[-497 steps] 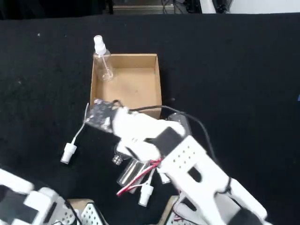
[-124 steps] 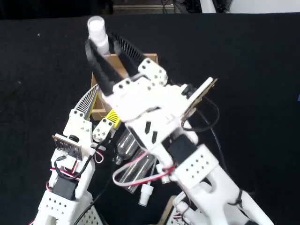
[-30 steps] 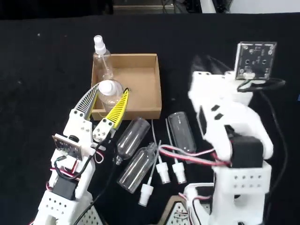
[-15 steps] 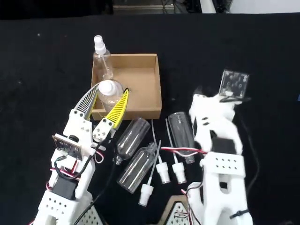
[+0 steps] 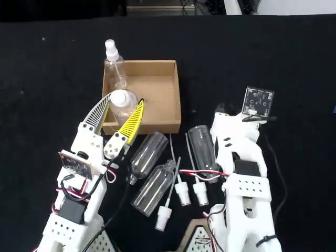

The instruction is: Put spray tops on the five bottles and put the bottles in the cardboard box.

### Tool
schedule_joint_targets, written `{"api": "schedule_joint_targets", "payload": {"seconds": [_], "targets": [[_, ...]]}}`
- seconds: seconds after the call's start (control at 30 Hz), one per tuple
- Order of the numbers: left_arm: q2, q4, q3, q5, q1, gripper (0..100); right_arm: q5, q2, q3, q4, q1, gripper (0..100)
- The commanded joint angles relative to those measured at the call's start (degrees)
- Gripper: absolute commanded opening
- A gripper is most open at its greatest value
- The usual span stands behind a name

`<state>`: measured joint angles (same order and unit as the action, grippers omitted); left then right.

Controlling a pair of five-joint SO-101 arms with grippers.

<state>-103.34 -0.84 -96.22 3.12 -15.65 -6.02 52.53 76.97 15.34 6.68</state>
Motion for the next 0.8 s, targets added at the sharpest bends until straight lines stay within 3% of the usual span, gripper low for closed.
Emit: {"api": "schedule_joint_targets", "payload": {"seconds": [0.0,0.23,0.53,0.77], "targets": [[-1.0,-0.6,-1.1,0.1,-0.1,4,-0.2,1.1,-0.4,-1.8,0.6,4.7],[-1.0,-0.4,-1.1,0.1,0.0,4,-0.2,1.0,-0.4,-1.8,0.6,4.7],[-1.0,14.6,-1.1,0.2,0.0,4,-0.2,1.0,-0.4,-1.8,0.6,4.7],[-1.0,4.1,-1.1,-0.3,8.2,4,-0.2,1.0,-0.3,-1.8,0.5,4.7]]}}
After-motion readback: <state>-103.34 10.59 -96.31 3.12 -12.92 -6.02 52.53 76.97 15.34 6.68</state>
